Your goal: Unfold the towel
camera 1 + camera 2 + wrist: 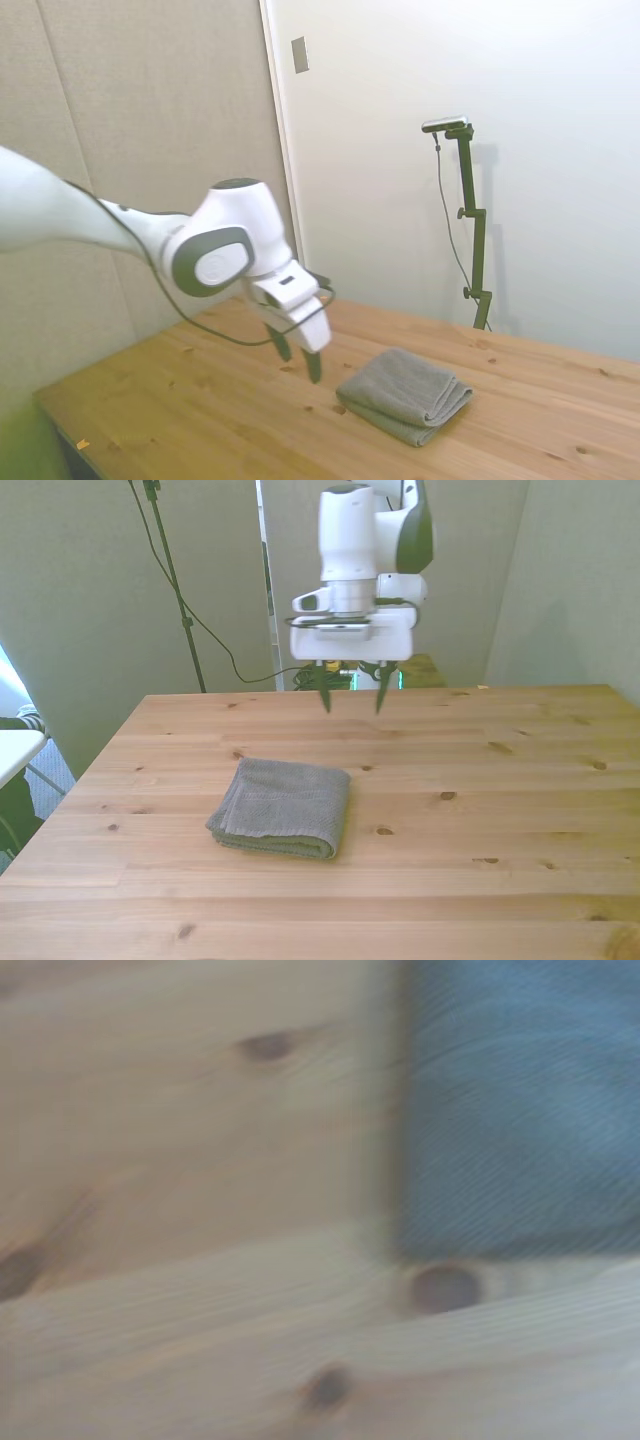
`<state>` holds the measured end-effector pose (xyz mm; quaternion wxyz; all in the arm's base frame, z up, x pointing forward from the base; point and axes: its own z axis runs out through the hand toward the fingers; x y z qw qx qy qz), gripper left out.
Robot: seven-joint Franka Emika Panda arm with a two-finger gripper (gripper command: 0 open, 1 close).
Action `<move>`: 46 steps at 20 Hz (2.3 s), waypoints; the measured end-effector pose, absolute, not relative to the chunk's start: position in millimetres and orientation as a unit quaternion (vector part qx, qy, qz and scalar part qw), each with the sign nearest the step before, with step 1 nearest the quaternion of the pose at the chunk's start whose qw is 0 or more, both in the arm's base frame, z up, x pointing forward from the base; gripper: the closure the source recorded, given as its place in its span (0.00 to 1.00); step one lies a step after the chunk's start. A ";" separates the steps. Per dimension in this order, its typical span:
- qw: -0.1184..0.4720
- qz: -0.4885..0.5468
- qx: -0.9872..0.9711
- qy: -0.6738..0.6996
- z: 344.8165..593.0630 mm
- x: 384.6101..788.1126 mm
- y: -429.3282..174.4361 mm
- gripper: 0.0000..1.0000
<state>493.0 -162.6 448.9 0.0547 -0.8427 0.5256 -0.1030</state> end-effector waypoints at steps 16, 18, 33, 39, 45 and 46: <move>0.087 -0.086 -0.794 0.595 403.2 539.4 -318.0 0.00; 0.087 -0.084 -0.794 0.595 402.3 538.0 -319.2 0.00; 0.098 -0.070 -0.803 0.584 378.3 540.5 -315.1 1.00; 0.098 -0.070 -0.803 0.583 378.5 540.7 -315.1 1.00; 0.098 -0.071 -0.804 0.582 378.7 541.1 -314.1 1.00; 0.098 -0.071 -0.805 0.581 379.2 541.1 -314.0 1.00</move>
